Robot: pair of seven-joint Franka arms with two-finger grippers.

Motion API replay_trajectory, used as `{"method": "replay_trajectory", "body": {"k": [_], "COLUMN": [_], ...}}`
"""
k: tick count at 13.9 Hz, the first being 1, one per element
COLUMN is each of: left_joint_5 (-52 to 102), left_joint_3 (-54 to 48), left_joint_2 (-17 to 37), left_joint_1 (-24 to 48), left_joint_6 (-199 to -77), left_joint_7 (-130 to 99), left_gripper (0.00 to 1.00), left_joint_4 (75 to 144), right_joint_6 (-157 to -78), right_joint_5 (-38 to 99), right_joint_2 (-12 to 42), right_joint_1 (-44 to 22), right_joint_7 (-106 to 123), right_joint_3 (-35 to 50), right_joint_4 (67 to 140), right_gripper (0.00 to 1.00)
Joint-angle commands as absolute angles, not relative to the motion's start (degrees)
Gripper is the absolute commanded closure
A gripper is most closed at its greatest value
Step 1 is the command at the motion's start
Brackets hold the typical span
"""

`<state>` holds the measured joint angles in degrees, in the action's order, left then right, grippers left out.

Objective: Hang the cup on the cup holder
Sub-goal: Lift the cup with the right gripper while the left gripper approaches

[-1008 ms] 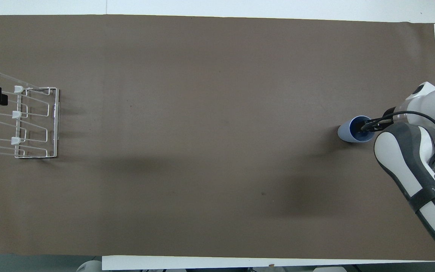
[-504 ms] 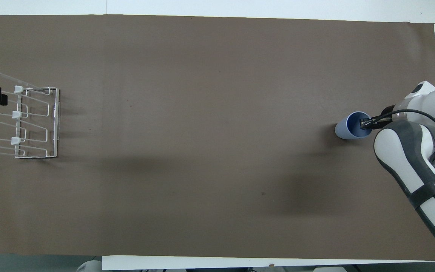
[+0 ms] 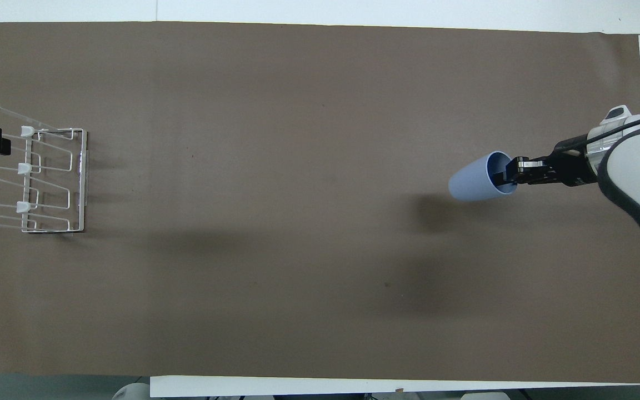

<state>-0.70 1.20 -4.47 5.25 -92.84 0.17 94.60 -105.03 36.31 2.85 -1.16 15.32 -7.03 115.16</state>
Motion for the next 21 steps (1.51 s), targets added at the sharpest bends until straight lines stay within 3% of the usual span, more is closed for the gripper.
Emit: {"method": "replay_trajectory", "body": {"k": [1,4,10,12,14,21], "left_joint_5": [-1.0,-0.4,10.1,13.4,14.9,15.1], "left_joint_3": [0.9,0.8,1.0,0.9,0.3,0.2], "left_joint_2": [-4.1,-4.3,-6.1,-6.9,-7.2,-8.2], "left_joint_1": [4.7,4.7,3.6,4.3,5.4,19.1], "left_joint_6": [-92.6,-91.9,-90.8,-91.4,-91.8,-101.0], "left_joint_7": [0.5,0.3,-2.4,-6.2,-12.5,-59.3], "left_gripper": [0.00,0.00,0.00,0.00,0.00,0.00], "left_joint_4": [93.9,93.9,97.6,99.5,99.9,103.6], "right_joint_6": [-101.0,-100.8,-116.9,-122.2,-122.5,-123.3], "right_joint_5": [47.0,54.8,56.3,56.2,56.3,56.4], "right_joint_2": [2.9,2.4,2.6,3.0,3.1,2.9], "right_joint_1": [-0.7,-0.8,-1.7,-6.0,-6.6,-8.1], "right_joint_7": [15.0,10.6,-7.1,-10.0,-10.5,-12.4], "right_joint_3": [-4.8,2.8,17.6,17.8,17.8,17.8], "right_joint_4": [114.3,114.0,111.4,111.5,111.5,112.2], "right_gripper": [1.00,1.00,1.00,1.00,1.00,1.00]}}
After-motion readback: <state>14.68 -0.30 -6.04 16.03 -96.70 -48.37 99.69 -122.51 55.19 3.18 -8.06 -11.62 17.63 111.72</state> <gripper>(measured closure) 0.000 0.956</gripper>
